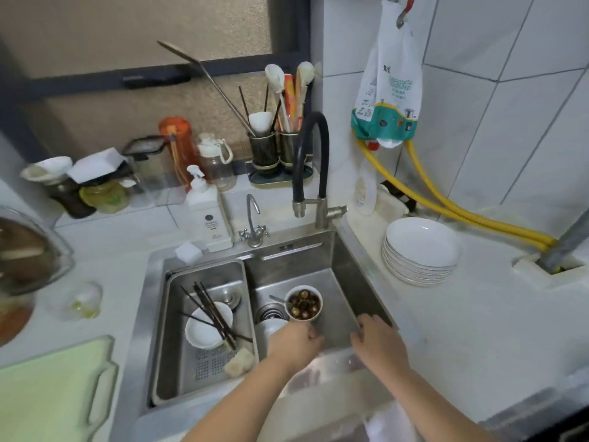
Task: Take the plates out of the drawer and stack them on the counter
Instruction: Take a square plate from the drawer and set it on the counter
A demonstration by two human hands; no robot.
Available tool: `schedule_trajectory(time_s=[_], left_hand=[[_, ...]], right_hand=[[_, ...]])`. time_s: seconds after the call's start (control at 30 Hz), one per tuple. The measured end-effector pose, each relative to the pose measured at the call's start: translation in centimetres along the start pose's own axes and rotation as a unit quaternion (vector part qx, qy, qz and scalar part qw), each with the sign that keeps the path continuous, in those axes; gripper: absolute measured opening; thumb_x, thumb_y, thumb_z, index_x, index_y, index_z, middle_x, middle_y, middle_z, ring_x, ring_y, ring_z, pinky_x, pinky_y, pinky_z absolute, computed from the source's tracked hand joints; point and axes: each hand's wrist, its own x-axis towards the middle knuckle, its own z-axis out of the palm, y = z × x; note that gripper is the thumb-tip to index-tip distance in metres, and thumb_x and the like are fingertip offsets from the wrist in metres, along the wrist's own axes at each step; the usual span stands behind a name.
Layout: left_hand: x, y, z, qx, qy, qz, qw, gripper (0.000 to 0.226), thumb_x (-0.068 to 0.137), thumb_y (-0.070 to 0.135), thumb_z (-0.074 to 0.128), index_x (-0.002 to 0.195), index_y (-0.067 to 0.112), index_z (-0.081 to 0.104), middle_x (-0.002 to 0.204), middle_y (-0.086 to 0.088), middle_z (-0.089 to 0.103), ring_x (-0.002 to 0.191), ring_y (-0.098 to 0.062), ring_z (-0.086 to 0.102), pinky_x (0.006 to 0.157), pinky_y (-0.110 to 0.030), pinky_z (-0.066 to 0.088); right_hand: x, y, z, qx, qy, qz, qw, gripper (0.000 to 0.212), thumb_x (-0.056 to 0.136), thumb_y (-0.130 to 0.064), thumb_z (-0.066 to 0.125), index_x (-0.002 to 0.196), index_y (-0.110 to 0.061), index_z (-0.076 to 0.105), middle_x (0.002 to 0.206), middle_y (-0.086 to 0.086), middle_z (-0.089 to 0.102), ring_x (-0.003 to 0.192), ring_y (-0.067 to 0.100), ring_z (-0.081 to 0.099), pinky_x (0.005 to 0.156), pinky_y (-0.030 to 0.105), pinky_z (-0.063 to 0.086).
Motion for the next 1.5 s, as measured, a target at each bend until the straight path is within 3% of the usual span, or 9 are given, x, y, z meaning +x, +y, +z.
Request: schedule_trajectory(time_s=[0.1,0.27,0.63,0.73,0.97,1.23,1.4,1.5], left_hand=[[-3.1,-3.3,0.3,-0.011,-0.007,-0.007,1.000,0.037,0.082,0.050,0.044,0.092,0.022,0.066,0.101,-0.002,0.070,0.099,-0.025,0.064,0.078,-0.032,0.050],[-7.8,-8.3,1.4,-0.007,0.009,-0.017,1.000,0.043,0.082,0.057,0.047,0.113,0.031,0.060,0.112,0.004,0.067,0.107,-0.018,0.060,0.081,-0.031,0.046],[-16.7,-11.7,4.3,-0.020,-0.035,-0.029,0.999,0.038,0.082,0.056,0.046,0.106,0.031,0.062,0.112,0.005,0.066,0.104,-0.017,0.060,0.080,-0.031,0.045],[-19.3,-12.3,5.9,-0.025,-0.053,-0.059,0.997,0.036,0.084,0.051,0.047,0.105,0.027,0.064,0.114,0.003,0.066,0.108,-0.020,0.060,0.086,-0.032,0.046],[-27.5,-13.0,10.8,-0.040,-0.081,-0.133,0.987,0.041,0.085,0.051,0.047,0.099,0.018,0.067,0.105,-0.004,0.069,0.099,-0.024,0.063,0.080,-0.032,0.049],[-37.0,-15.8,13.8,-0.099,-0.029,-0.226,0.969,0.035,0.083,0.054,0.048,0.096,0.027,0.067,0.108,0.003,0.069,0.104,-0.020,0.063,0.079,-0.029,0.046],[-41.8,-19.9,12.8,-0.147,0.023,-0.289,0.946,0.032,0.084,0.052,0.050,0.096,0.027,0.066,0.103,0.006,0.068,0.092,-0.022,0.067,0.080,-0.031,0.054],[-44.3,-23.3,12.2,-0.163,0.044,-0.327,0.930,0.029,0.084,0.054,0.050,0.087,0.028,0.063,0.098,0.006,0.069,0.092,-0.019,0.065,0.078,-0.028,0.049]], right_hand=[[-2.7,-2.6,1.9,-0.011,0.000,-0.017,1.000,0.031,0.095,-0.034,0.043,0.118,-0.019,0.055,0.117,0.003,0.060,0.105,0.022,0.061,0.087,0.032,0.048],[-7.4,-5.7,5.0,-0.024,-0.018,-0.028,0.999,0.039,0.095,-0.034,0.042,0.132,-0.021,0.047,0.131,0.000,0.056,0.118,0.021,0.055,0.097,0.033,0.044],[-16.1,-6.8,8.8,-0.073,-0.040,-0.063,0.995,0.029,0.092,-0.028,0.042,0.117,-0.018,0.053,0.114,0.004,0.061,0.106,0.024,0.060,0.084,0.031,0.046],[-18.2,-6.3,9.8,-0.066,-0.065,-0.072,0.993,0.031,0.091,-0.029,0.044,0.117,-0.016,0.055,0.117,0.004,0.061,0.108,0.025,0.059,0.087,0.032,0.046],[-25.4,-4.4,12.3,-0.125,-0.119,-0.129,0.976,0.030,0.092,-0.030,0.041,0.114,-0.016,0.057,0.114,0.005,0.063,0.106,0.026,0.059,0.086,0.035,0.048],[-32.3,-4.4,16.1,-0.131,-0.184,-0.159,0.961,0.037,0.090,-0.031,0.044,0.122,-0.016,0.052,0.124,0.006,0.060,0.114,0.025,0.058,0.091,0.033,0.046],[-34.7,-8.6,18.1,-0.129,-0.207,-0.210,0.947,0.038,0.090,-0.036,0.045,0.122,-0.016,0.052,0.125,0.007,0.061,0.115,0.026,0.058,0.093,0.033,0.045],[-35.7,-12.0,19.5,-0.141,-0.232,-0.244,0.931,0.041,0.092,-0.038,0.044,0.125,-0.014,0.049,0.124,0.011,0.061,0.115,0.027,0.057,0.092,0.034,0.046]])
